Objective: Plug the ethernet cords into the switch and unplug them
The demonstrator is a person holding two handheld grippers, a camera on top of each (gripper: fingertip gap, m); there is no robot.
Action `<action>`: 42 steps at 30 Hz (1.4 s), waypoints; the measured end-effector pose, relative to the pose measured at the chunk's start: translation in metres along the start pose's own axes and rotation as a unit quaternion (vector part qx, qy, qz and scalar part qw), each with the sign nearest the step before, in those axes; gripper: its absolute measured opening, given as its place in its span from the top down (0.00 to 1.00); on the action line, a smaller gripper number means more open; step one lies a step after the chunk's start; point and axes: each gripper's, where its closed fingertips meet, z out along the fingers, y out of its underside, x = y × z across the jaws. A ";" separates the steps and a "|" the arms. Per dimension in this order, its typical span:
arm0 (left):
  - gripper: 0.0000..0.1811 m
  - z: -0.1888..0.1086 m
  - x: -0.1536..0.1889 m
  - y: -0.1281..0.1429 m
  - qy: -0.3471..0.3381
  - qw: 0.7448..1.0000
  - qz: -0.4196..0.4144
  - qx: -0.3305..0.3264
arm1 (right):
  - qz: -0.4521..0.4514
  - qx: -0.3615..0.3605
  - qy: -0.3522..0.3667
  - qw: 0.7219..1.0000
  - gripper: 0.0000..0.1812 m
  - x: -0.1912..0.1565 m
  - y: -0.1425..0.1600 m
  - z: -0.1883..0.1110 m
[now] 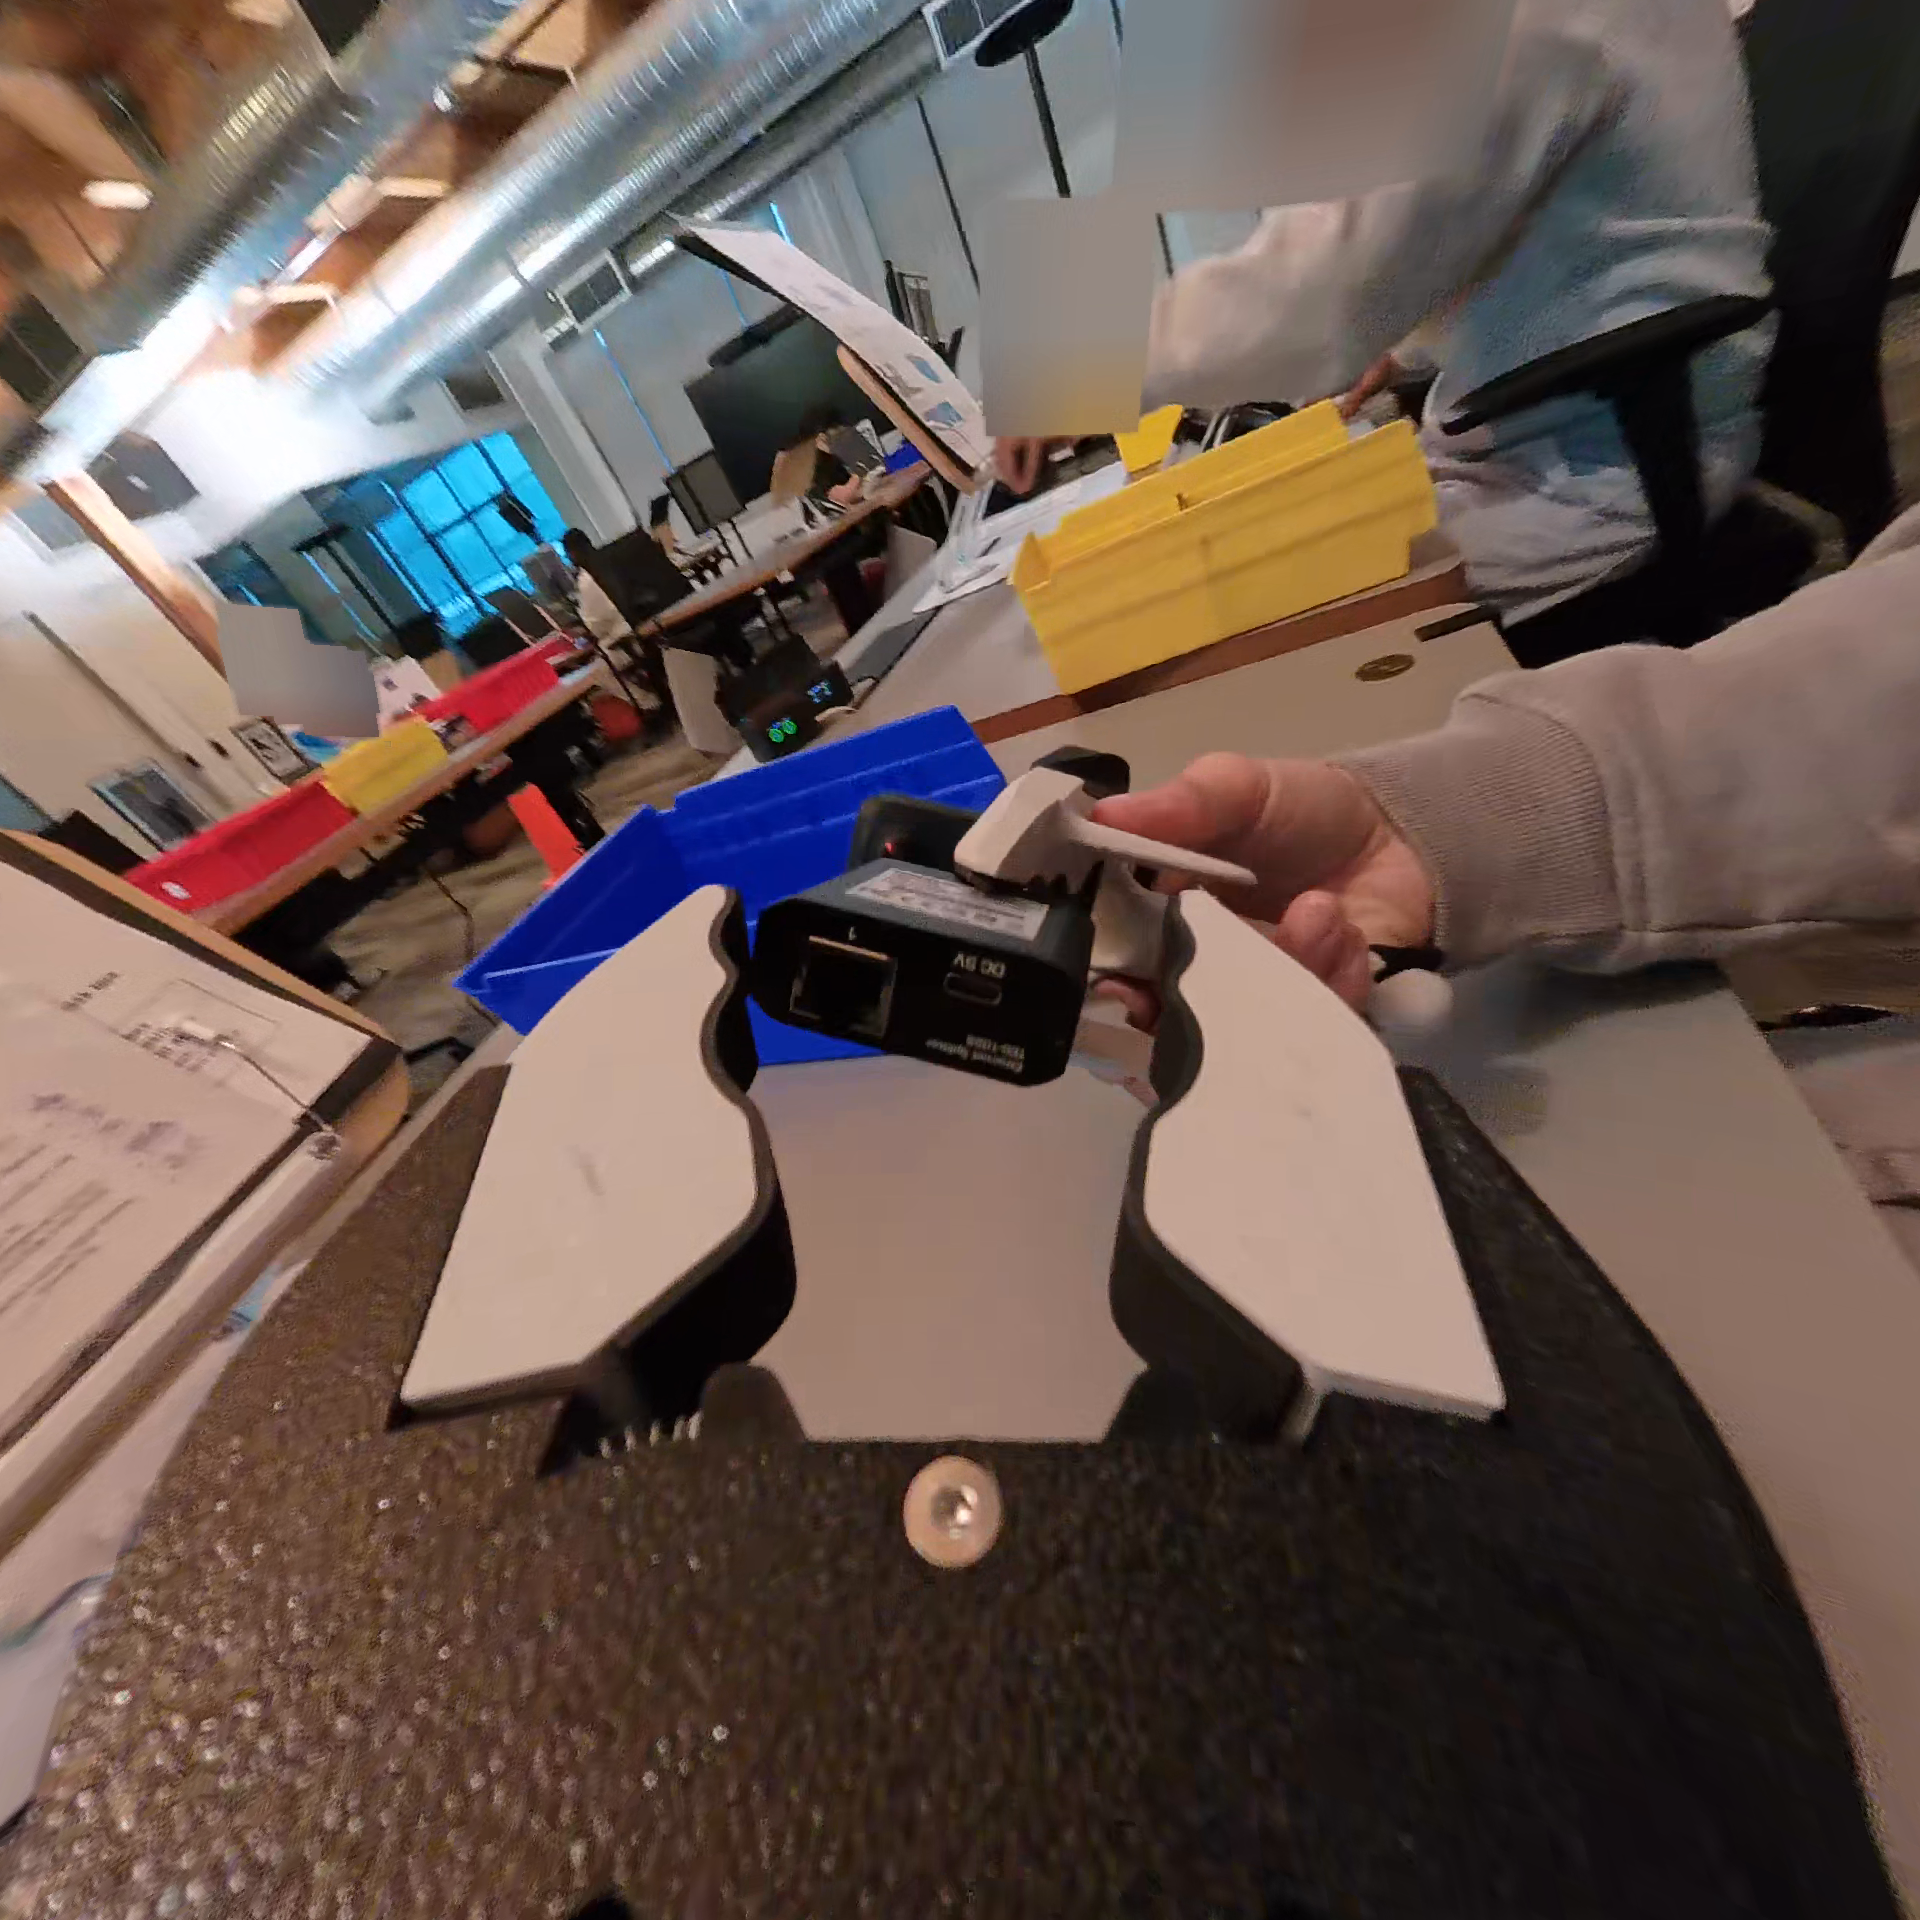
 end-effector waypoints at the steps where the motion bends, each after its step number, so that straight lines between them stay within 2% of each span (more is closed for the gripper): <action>1: 0.59 0.000 0.000 0.000 -0.006 1.000 0.010 0.001 | 0.019 0.005 -0.019 1.000 0.87 -0.002 0.001 0.000; 4: 0.60 -0.002 0.000 0.004 -0.004 1.000 0.012 -0.008 | 0.055 0.018 -0.061 0.996 0.87 -0.006 0.001 0.000; 8: 0.65 -0.006 0.002 0.002 0.001 1.000 0.015 0.000 | 0.057 -0.015 -0.060 0.996 0.87 -0.006 0.011 0.004; 12: 0.66 -0.009 0.004 0.003 0.031 0.999 -0.020 -0.002 | 0.060 -0.023 -0.064 0.996 0.87 -0.006 0.015 0.007; 14: 0.66 -0.007 0.001 0.007 0.018 0.999 -0.041 -0.014 | 0.022 -0.020 -0.046 0.998 0.86 -0.004 0.012 0.005; 15: 0.66 -0.007 -0.001 0.010 0.011 0.998 -0.063 -0.016 | -0.026 -0.023 -0.016 0.999 0.82 0.001 0.011 0.003; 16: 0.66 -0.008 -0.003 0.011 0.005 0.996 -0.090 -0.011 | -0.083 -0.022 0.020 0.996 0.73 0.005 0.008 0.001; 18: 0.66 -0.010 -0.006 0.009 -0.002 0.989 -0.150 0.013 | -0.209 -0.036 0.105 0.972 0.56 0.012 0.003 -0.004; 19: 0.66 -0.010 -0.006 0.008 0.002 0.984 -0.179 0.022 | -0.282 -0.065 0.141 0.947 0.50 0.014 0.005 -0.007; 22: 0.67 -0.008 -0.005 0.007 0.010 0.971 -0.235 0.042 | -0.444 -0.122 0.195 0.866 0.47 0.013 0.010 -0.008; 23: 0.67 -0.007 -0.004 0.006 0.013 0.967 -0.246 0.055 | -0.475 -0.114 0.199 0.849 0.48 0.010 0.008 -0.005; 25: 0.67 -0.004 -0.001 0.001 0.022 0.960 -0.267 0.079 | -0.501 -0.101 0.201 0.836 0.53 0.007 0.005 -0.003; 26: 0.67 -0.002 0.000 0.001 0.024 0.959 -0.271 0.083 | -0.508 -0.092 0.203 0.832 0.54 0.006 0.003 -0.002; 29: 0.67 0.003 0.004 0.005 0.021 0.963 -0.258 0.076 | -0.526 -0.093 0.185 0.825 0.66 0.001 0.006 -0.003; 31: 0.67 0.004 0.004 0.004 0.015 0.965 -0.249 0.079 | -0.523 -0.097 0.184 0.826 0.66 0.002 0.007 -0.004; 33: 0.67 0.005 0.006 0.004 0.011 0.972 -0.222 0.073 | -0.508 -0.133 0.197 0.828 0.67 0.010 0.012 -0.007; 36: 0.67 0.008 0.010 0.000 0.009 0.981 -0.184 0.054 | -0.539 -0.109 0.160 0.820 0.67 0.000 0.012 -0.008; 39: 0.67 0.010 0.014 -0.002 0.012 0.986 -0.163 0.035 | -0.514 -0.100 0.132 0.842 0.67 -0.005 0.013 -0.010; 42: 0.63 0.005 0.014 -0.010 0.013 0.989 -0.139 0.049 | -0.489 -0.093 0.108 0.861 0.67 -0.012 0.012 -0.012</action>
